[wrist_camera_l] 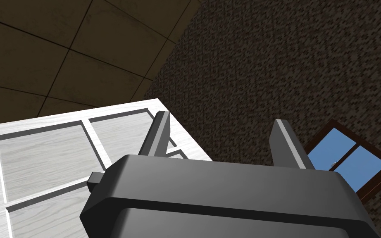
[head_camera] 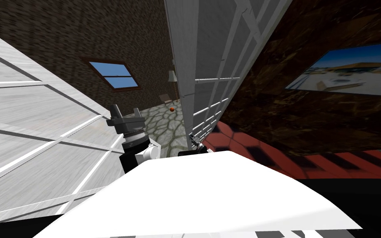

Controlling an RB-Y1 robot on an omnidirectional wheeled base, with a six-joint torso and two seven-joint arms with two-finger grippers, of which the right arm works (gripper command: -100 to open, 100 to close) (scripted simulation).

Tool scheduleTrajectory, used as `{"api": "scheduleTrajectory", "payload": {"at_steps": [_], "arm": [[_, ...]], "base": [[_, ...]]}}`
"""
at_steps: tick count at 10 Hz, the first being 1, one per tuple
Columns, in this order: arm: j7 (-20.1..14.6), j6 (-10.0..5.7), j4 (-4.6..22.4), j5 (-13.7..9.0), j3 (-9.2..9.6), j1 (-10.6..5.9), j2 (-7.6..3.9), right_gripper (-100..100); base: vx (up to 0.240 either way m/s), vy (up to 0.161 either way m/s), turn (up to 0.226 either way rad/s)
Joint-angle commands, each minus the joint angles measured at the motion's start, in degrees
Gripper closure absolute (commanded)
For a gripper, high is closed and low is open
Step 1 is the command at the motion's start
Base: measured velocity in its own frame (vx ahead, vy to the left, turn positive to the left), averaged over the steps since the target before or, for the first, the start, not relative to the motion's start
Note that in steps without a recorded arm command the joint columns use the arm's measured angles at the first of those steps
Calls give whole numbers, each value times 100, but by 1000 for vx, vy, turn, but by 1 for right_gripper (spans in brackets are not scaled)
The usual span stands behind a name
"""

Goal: Push the door open

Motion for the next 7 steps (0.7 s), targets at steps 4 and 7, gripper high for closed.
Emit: {"api": "scheduleTrajectory", "payload": {"at_steps": [4, 7], "arm": [[-642, -36, 23, -416, -53, -111, -35, 100], [-1051, -65, 50, -721, -28, -130, -56, 100]], "base": [[32, 20, 34], [41, 24, 47]]}}
